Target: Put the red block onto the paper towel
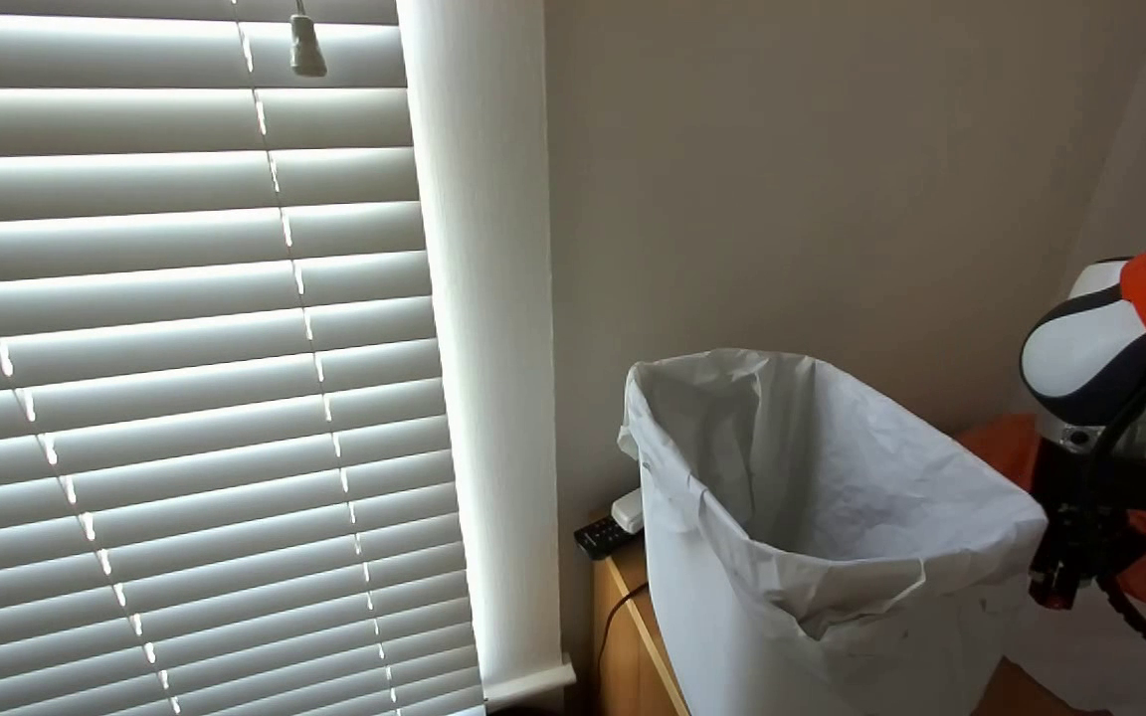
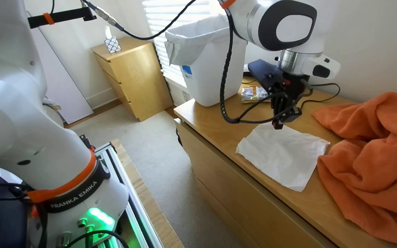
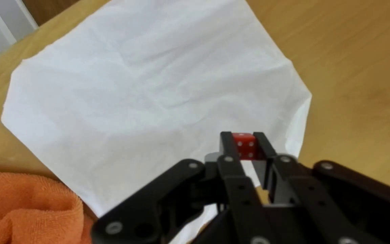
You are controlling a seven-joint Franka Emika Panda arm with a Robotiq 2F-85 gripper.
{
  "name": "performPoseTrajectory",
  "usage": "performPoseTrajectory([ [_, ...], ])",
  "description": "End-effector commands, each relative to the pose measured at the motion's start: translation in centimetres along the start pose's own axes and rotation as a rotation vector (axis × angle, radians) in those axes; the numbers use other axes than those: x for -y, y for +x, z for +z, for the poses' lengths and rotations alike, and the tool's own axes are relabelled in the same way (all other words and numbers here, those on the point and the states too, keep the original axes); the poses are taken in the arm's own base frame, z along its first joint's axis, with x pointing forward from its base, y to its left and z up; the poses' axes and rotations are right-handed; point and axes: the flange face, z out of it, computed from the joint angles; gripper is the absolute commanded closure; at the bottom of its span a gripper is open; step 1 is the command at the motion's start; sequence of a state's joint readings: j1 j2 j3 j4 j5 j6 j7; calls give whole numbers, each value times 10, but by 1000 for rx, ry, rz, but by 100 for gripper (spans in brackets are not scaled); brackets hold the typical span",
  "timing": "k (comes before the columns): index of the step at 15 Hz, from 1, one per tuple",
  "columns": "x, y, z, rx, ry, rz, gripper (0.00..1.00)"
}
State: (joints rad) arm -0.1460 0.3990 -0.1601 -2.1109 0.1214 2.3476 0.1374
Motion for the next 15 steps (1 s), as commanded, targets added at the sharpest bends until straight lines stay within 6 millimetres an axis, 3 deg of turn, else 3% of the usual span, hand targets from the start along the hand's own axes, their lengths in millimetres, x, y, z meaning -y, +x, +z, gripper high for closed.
performPoseTrajectory([
  [1, -11, -10, 18, 46, -20, -14, 96],
  [7, -33, -17, 37, 73, -65, -4, 96],
  [13, -59, -18, 39, 72, -84, 19, 96],
  [14, -59, -17, 39, 69, -83, 27, 57],
  [15, -59, -16, 39, 68, -78, 25, 56],
])
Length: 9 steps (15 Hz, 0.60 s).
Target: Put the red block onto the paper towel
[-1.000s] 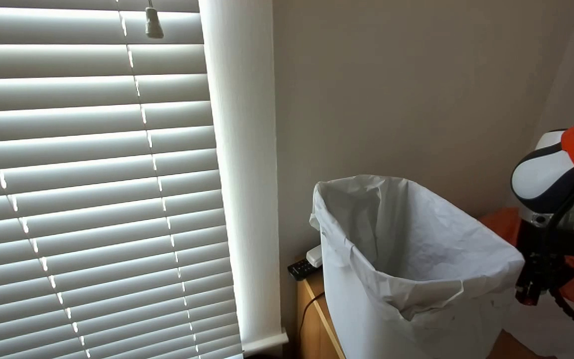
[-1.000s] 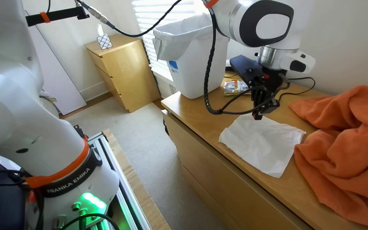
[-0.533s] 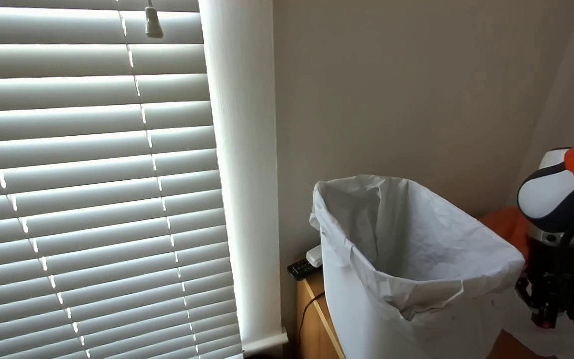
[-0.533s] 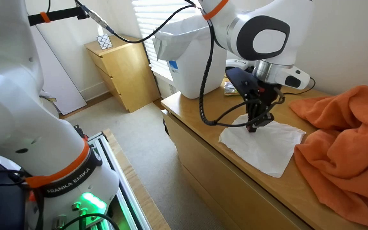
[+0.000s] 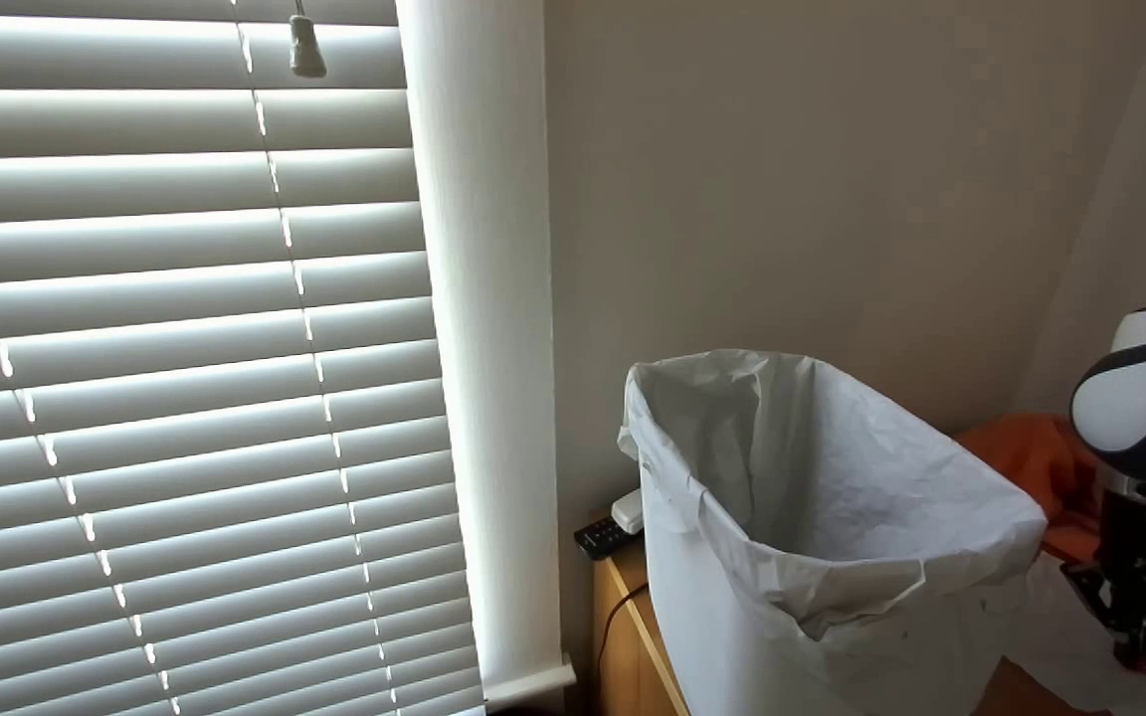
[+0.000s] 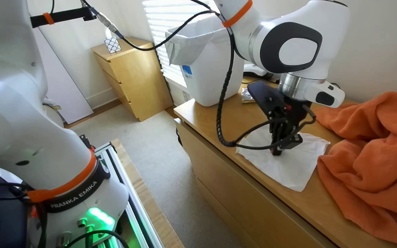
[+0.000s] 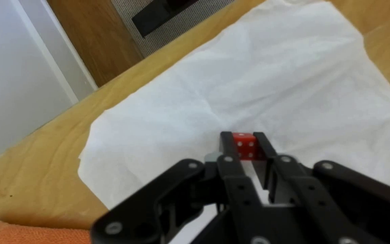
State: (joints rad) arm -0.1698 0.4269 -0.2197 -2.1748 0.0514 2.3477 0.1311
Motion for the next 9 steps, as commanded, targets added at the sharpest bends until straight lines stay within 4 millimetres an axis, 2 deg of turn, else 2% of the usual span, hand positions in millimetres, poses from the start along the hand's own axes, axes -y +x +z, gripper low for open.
performPoseTrajectory([
  [1, -4, -2, 0, -13, 13, -2, 51],
  [3, -2, -2, -10, -37, 42, 11, 35],
  [7, 0, -2, -49, -117, 46, 15, 4],
  [9, -1, -1, -62, -123, 36, 23, 0],
])
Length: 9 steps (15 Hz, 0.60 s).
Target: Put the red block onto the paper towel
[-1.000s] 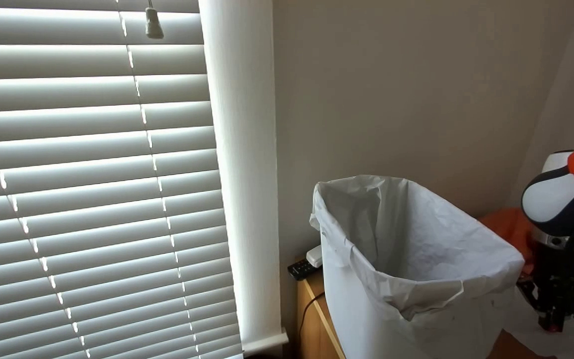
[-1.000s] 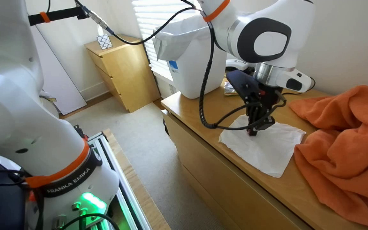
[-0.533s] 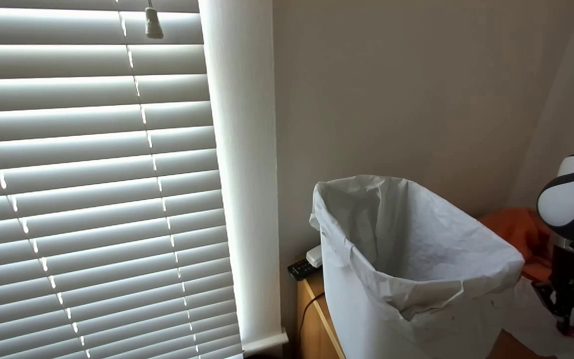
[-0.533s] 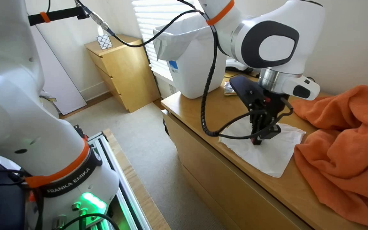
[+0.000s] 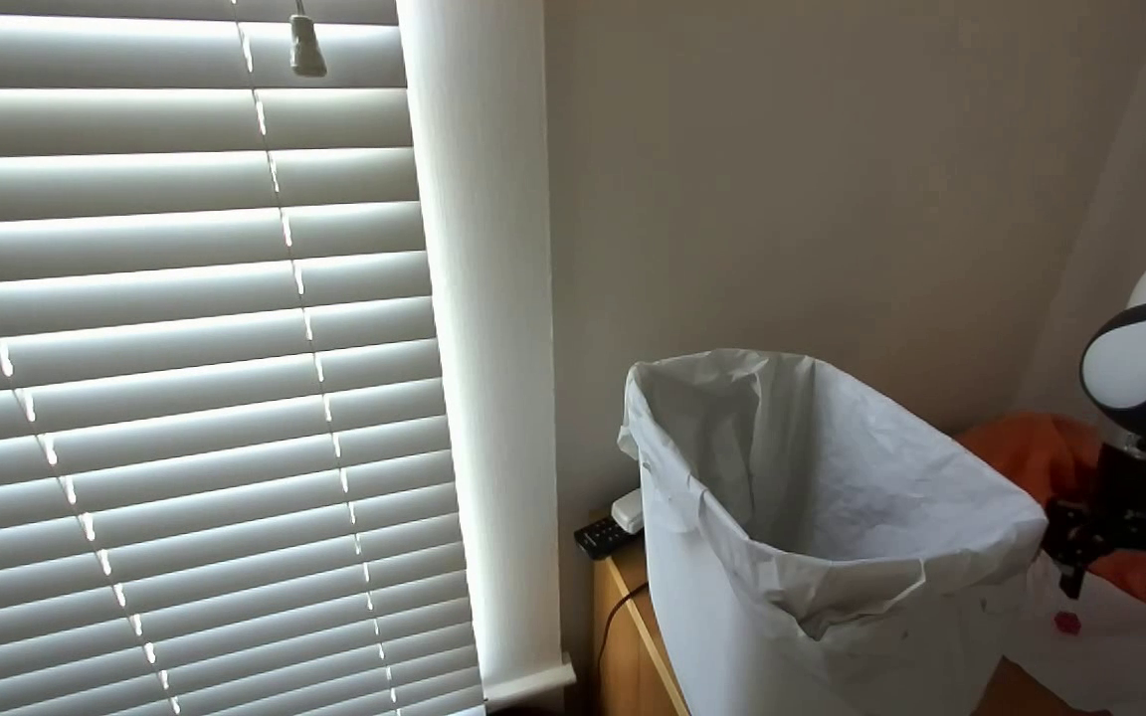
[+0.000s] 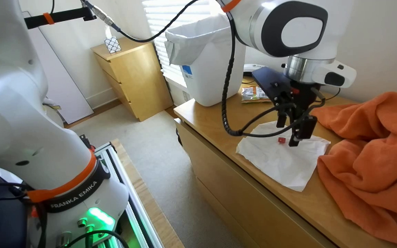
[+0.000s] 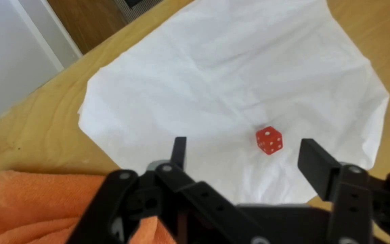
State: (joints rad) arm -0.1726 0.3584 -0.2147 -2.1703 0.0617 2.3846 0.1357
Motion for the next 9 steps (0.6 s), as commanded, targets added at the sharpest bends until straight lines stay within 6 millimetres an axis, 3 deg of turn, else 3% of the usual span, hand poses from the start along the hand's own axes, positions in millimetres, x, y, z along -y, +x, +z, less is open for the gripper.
performPoseTrajectory([
  [1, -1, -2, -22, -19, -10, 12, 0],
  [6, 1, -4, -27, -32, -16, 11, 0],
  [9, 5, -10, -47, -69, -7, 7, 0],
])
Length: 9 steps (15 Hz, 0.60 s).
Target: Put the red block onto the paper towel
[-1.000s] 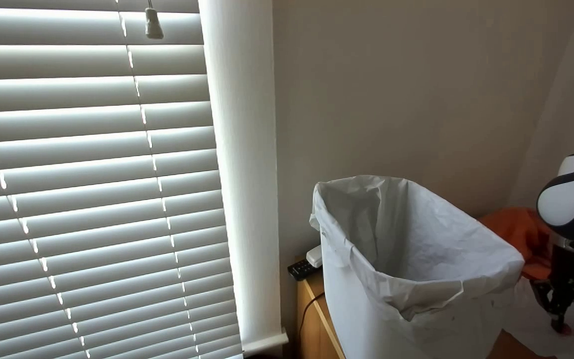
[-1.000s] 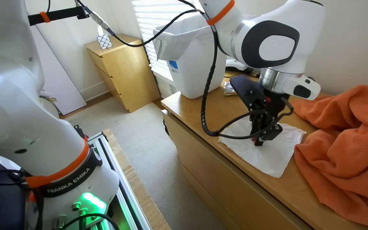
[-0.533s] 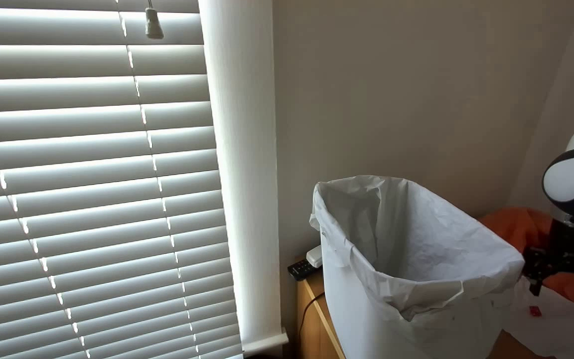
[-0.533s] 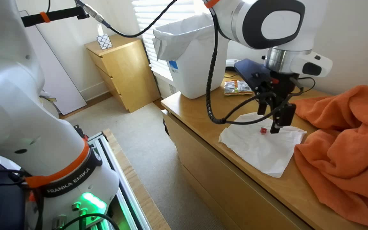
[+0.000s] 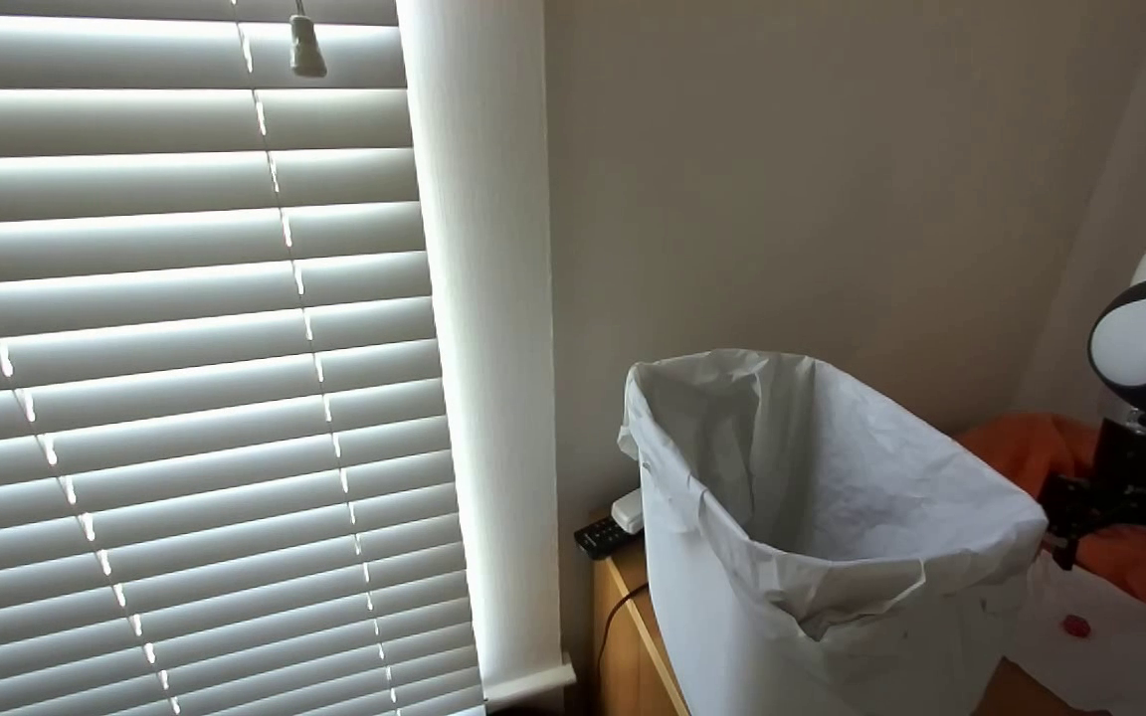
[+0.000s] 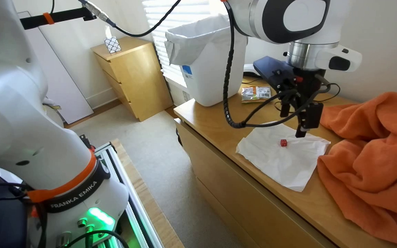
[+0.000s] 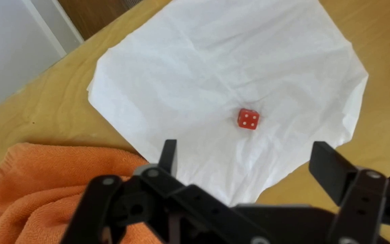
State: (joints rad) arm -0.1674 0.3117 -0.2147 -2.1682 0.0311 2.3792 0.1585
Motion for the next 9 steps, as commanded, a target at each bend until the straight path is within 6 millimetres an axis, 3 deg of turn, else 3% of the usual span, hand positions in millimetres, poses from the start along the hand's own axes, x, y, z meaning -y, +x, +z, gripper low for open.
performPoseTrajectory([
  [1, 2, -12, -31, -40, -3, 19, 0],
  [6, 6, -17, -84, -116, 19, 88, 0],
  [9, 6, -20, -103, -136, 11, 151, 0],
])
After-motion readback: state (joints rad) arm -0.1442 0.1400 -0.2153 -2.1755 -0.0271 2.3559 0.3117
